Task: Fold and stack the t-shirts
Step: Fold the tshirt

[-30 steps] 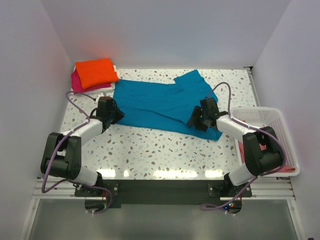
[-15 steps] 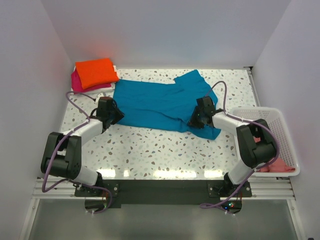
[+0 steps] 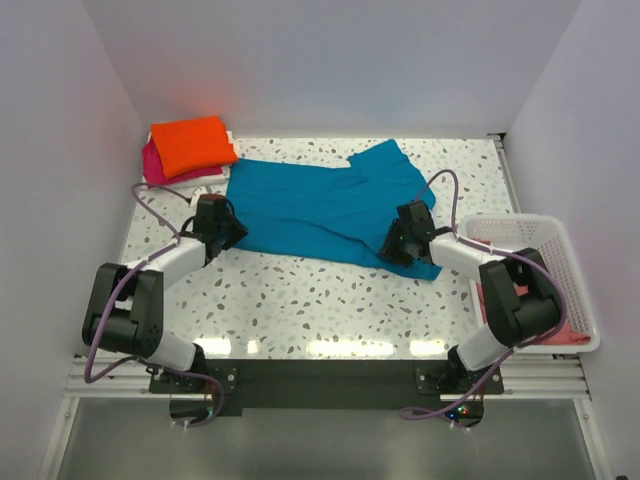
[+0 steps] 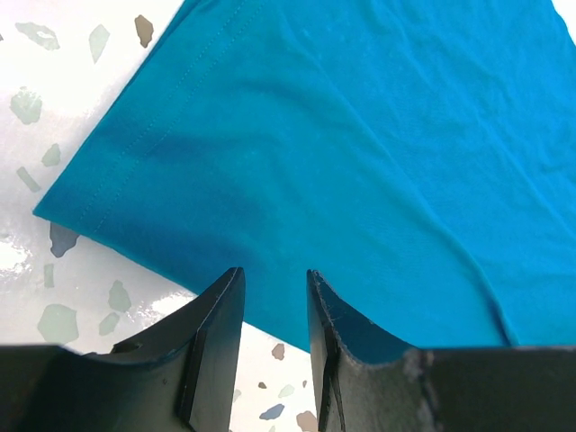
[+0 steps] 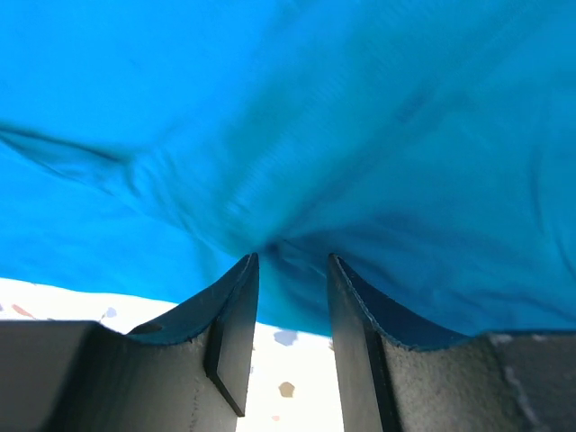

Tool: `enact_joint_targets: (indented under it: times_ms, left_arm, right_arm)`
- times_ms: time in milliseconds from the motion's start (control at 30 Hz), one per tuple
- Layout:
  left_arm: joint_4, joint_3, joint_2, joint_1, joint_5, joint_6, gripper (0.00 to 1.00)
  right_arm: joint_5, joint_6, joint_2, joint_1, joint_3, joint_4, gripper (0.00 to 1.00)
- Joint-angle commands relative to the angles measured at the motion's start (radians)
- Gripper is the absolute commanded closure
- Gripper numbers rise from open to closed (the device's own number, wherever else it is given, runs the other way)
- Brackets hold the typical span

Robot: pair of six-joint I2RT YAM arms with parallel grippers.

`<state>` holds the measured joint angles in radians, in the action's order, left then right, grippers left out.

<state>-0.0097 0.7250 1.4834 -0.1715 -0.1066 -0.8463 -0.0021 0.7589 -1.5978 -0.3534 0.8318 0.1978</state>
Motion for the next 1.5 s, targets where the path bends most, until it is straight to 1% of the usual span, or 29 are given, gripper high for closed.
enact_joint_targets:
  times_ms: [0,67,200,367,567,767,1033,1200,1467]
  left_arm:
    - [0.013,0.013,0.015,-0.002,-0.033,-0.007,0.62]
    - [0.011,0.016,0.024,0.000,-0.039,-0.016,0.62]
    - [-0.051,0.019,0.057,0.006,-0.065,-0.028,0.63]
    - [-0.055,0.008,0.069,0.015,-0.065,-0.042,0.64]
    - [-0.053,0.004,0.074,0.015,-0.059,-0.046,0.64]
    - [-0.050,0.007,0.071,0.015,-0.056,-0.046,0.64]
    - [-0.044,0.008,0.074,0.015,-0.044,-0.043,0.65]
    - [-0.039,0.008,0.072,0.015,-0.041,-0.042,0.65]
    - [-0.038,0.010,0.072,0.017,-0.038,-0.039,0.65]
  right_arm:
    - [0.051,-0.007,0.064,-0.004,-0.051,-0.020,0.59]
    - [0.050,-0.009,0.064,-0.005,-0.046,-0.012,0.60]
    - [0.071,-0.020,0.076,-0.002,-0.072,0.000,0.60]
    - [0.054,-0.024,0.148,0.019,-0.117,0.009,0.60]
    - [0.051,-0.039,0.188,0.016,-0.031,0.041,0.60]
    - [0.047,-0.040,0.138,-0.002,0.019,0.028,0.60]
    - [0.068,-0.029,0.029,-0.045,0.064,0.009,0.60]
    - [0.070,-0.023,-0.007,-0.058,0.066,-0.008,0.57]
    - [0.071,-0.007,-0.040,-0.064,0.085,-0.026,0.59]
